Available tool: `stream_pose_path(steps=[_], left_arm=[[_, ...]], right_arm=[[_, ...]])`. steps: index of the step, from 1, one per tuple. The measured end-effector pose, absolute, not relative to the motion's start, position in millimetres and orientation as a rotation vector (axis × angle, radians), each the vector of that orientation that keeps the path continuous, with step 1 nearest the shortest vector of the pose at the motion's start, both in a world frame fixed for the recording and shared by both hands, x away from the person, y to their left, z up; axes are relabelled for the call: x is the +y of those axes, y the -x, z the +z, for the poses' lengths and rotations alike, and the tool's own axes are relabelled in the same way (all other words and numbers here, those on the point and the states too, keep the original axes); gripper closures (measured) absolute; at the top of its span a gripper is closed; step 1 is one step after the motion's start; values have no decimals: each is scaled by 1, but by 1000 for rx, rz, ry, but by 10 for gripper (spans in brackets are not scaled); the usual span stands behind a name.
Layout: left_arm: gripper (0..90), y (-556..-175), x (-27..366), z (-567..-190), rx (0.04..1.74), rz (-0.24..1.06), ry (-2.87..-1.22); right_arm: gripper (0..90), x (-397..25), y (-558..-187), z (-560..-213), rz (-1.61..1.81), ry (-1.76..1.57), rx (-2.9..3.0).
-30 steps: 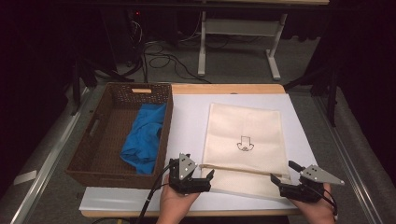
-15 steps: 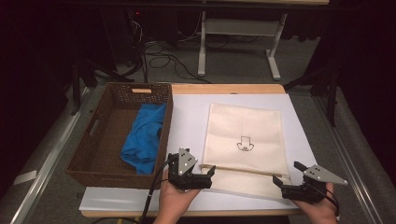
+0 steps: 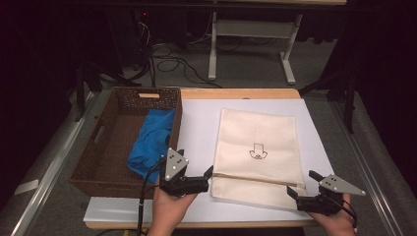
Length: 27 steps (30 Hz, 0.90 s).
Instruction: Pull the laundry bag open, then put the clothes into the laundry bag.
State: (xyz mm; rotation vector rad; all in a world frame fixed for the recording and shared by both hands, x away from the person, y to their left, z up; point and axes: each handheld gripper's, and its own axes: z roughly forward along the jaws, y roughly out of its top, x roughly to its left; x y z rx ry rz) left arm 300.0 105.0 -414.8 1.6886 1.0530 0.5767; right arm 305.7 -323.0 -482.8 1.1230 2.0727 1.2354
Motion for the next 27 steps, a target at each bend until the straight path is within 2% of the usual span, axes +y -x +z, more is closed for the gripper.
stream_pose_path(steps=[13, 27], left_arm=[[20, -295, 153, -404, 1134, 705, -1634], [20, -295, 201, -403, 1225, 767, -1567]], right_arm=[[6, -330, -305, -482, 1256, -1152, 2058], [6, -331, -305, -482, 1255, -1163, 2055]])
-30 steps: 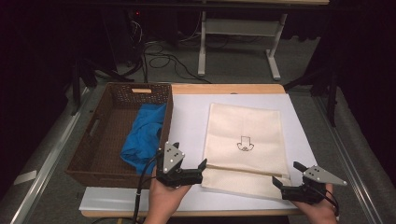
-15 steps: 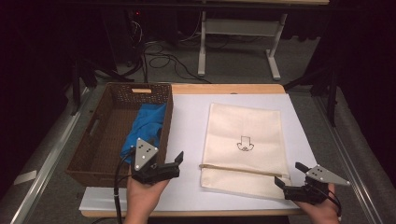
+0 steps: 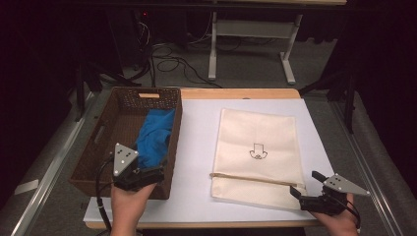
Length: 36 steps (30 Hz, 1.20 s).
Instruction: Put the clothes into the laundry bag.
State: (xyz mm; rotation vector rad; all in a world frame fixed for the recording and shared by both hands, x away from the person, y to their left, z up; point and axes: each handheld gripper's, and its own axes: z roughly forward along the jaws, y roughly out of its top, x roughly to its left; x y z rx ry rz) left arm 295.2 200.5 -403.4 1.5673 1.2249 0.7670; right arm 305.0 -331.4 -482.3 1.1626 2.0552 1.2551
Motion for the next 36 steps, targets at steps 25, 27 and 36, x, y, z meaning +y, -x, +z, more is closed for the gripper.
stream_pose_path(steps=[25, 27, 36], left_arm=[[122, -304, 219, -405, 1252, 813, -1556], [108, -311, 216, -401, 1260, 827, -1564], [46, -351, 213, -396, 1307, 808, -1570]], right_arm=[[6, -340, -307, -485, 1242, -1169, 2057], [6, -340, -308, -486, 1245, -1166, 2063], [6, -339, -308, -487, 1254, -1158, 2076]])
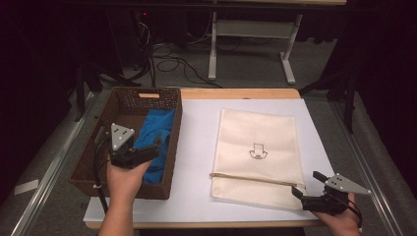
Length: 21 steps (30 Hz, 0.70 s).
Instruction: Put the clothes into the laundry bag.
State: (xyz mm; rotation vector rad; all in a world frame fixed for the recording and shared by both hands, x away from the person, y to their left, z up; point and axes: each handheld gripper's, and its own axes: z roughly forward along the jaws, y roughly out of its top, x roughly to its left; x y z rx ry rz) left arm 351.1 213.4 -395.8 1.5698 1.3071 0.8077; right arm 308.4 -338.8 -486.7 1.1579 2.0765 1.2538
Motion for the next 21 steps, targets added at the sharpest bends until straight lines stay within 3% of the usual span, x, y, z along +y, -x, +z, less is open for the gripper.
stream_pose_path(steps=[21], left_arm=[[49, -420, 216, -426, 1437, 697, -1629]], right_arm=[[16, -343, -311, -489, 1251, -1170, 2084]])
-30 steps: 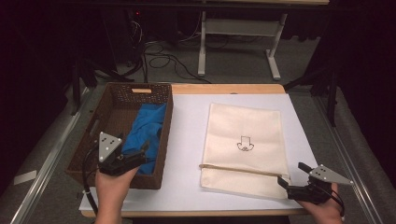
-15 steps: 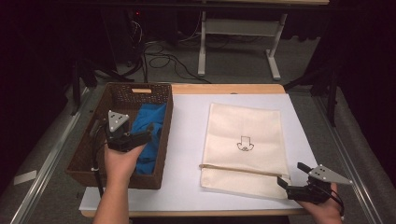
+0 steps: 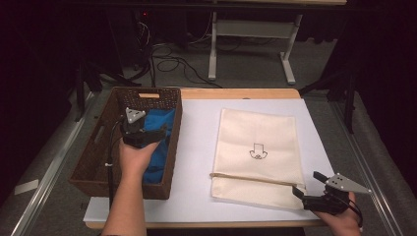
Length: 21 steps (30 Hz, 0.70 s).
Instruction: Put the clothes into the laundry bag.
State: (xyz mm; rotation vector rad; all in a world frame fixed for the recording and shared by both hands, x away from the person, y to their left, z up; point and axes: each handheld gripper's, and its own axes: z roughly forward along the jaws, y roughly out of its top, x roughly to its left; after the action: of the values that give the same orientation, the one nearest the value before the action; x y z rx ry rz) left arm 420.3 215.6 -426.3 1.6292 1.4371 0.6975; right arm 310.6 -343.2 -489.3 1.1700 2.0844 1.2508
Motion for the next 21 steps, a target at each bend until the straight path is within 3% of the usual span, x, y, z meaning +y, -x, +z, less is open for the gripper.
stream_pose_path(steps=[6, 21], left_arm=[[55, -421, 219, -430, 1472, 659, -1625], [52, -439, 214, -454, 1647, 527, -1863]], right_arm=[[17, -345, -311, -490, 1246, -1173, 2080], [16, -344, -311, -490, 1244, -1166, 2087]])
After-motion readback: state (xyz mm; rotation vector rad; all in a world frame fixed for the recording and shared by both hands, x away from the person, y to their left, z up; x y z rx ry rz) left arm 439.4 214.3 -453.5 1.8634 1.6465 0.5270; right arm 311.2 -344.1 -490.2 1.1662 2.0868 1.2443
